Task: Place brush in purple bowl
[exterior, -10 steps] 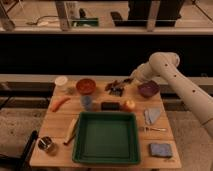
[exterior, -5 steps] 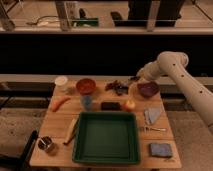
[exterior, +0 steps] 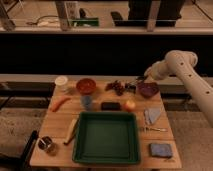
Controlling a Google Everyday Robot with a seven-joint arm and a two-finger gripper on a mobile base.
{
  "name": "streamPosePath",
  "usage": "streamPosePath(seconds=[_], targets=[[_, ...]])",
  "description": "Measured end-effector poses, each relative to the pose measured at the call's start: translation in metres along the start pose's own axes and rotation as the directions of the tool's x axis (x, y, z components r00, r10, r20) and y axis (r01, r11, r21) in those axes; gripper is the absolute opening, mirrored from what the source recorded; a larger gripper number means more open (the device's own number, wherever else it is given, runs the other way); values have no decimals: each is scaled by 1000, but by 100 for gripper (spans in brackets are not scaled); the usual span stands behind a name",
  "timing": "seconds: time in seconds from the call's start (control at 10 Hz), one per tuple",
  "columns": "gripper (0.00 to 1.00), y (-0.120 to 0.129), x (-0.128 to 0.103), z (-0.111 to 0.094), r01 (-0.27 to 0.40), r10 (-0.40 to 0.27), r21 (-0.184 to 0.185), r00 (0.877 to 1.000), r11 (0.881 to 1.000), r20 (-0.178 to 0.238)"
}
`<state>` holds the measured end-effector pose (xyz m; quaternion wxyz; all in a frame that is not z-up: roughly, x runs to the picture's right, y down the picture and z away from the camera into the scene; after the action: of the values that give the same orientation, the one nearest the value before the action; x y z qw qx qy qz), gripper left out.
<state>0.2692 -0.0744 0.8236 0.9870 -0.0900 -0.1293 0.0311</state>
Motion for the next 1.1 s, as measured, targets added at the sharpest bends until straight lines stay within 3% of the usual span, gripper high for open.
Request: streamPosePath(seconds=[0.8,1.1], targets=[[0,-27,72,7,-10,11,4,996,1000,-86],[0,-28,95,12,-17,20,26,991,1000,-130]])
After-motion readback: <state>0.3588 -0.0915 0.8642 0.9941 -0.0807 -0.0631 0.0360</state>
